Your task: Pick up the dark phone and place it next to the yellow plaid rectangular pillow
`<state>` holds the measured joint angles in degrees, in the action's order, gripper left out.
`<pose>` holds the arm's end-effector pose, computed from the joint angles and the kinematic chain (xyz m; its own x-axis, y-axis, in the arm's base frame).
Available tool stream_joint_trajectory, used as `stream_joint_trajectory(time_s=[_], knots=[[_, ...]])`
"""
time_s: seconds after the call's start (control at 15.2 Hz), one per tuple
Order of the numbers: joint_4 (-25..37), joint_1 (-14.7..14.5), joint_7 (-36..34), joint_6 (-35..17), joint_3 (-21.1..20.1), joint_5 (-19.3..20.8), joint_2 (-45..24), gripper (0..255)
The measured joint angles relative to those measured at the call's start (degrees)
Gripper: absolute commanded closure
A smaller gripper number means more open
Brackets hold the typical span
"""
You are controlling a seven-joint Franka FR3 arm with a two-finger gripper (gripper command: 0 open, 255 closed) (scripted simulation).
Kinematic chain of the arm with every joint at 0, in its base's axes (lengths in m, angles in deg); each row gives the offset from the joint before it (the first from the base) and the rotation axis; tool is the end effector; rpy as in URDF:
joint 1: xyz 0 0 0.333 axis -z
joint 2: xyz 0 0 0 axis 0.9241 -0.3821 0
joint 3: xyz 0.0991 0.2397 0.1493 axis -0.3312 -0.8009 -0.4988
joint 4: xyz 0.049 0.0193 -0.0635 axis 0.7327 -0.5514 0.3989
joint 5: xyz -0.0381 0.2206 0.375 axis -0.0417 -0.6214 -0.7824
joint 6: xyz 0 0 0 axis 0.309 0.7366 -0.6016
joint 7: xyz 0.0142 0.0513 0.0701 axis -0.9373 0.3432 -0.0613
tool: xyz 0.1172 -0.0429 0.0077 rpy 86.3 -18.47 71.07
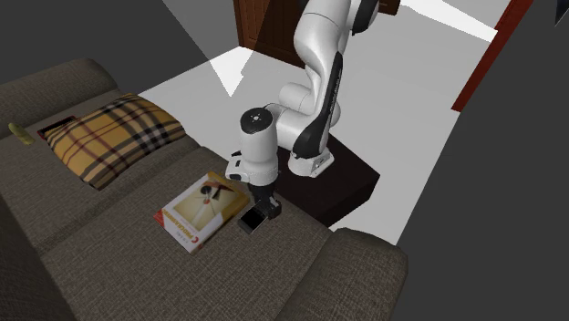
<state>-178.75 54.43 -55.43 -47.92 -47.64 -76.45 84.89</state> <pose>0.3643 0.2283 0.3062 0.9980 0.0597 0.0219 0.0601 -0.9981 -0.0154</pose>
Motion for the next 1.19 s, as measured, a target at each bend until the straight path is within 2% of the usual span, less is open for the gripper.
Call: stream_joint_trajectory(time_s=[1.19], knots=[[9.4, 0.0, 0.1, 16.1, 2.4, 0.8, 6.8, 255]])
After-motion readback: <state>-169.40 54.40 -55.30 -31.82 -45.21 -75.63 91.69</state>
